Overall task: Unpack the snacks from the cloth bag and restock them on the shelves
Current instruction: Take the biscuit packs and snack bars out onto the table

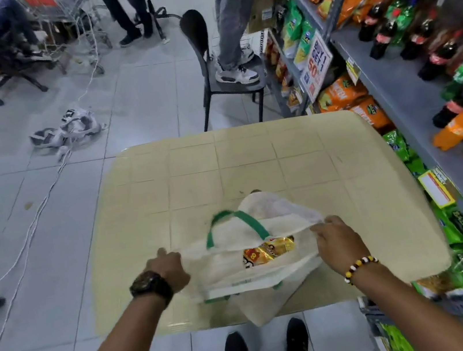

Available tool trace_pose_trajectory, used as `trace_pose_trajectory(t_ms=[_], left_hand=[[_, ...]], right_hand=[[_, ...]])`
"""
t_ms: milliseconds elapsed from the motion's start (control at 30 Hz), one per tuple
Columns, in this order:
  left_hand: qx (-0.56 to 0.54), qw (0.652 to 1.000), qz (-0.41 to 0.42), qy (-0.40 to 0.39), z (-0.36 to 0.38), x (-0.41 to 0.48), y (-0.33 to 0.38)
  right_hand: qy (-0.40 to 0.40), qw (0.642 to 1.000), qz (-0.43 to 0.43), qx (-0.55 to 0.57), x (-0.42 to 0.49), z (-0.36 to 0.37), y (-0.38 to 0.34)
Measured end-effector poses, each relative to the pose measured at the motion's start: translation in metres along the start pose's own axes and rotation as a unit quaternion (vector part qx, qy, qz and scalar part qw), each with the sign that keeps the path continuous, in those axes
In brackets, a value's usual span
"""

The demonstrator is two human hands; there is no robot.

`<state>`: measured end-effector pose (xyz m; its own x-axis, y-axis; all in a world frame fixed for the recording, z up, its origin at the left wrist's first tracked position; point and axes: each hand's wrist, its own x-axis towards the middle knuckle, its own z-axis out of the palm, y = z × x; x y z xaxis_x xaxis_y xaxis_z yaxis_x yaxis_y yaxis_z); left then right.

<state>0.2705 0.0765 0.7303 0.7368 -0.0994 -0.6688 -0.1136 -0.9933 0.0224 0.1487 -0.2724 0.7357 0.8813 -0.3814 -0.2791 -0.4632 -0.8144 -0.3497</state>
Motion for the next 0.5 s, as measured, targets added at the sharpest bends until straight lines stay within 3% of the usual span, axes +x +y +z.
trace_pose_trajectory(t_ms=[100,133,200,300,433,500], left_hand=[[-0.048,0.987,0.129,0.08,0.003,0.018,0.035],[-0.057,0.982,0.154,0.089,0.004,0.024,0.048],[-0.056,0.981,0.171,0.069,0.006,0.037,0.073],[-0.052,0.986,0.157,0.018,0.012,0.055,0.092],[-0.062,0.981,0.174,0.056,0.008,0.074,0.089],[-0.119,0.978,0.16,0.062,0.001,0.078,0.081]], right_hand=[[0.18,0.974,0.045,0.128,-0.027,0.026,-0.01],[0.182,0.962,0.093,0.178,-0.034,0.036,-0.016],[0.107,0.933,0.206,0.275,-0.044,0.06,-0.029],[0.021,0.894,0.288,0.341,-0.047,0.085,-0.049],[0.042,0.878,0.328,0.346,-0.037,0.094,-0.045],[0.069,0.84,0.354,0.404,-0.035,0.091,-0.034]])
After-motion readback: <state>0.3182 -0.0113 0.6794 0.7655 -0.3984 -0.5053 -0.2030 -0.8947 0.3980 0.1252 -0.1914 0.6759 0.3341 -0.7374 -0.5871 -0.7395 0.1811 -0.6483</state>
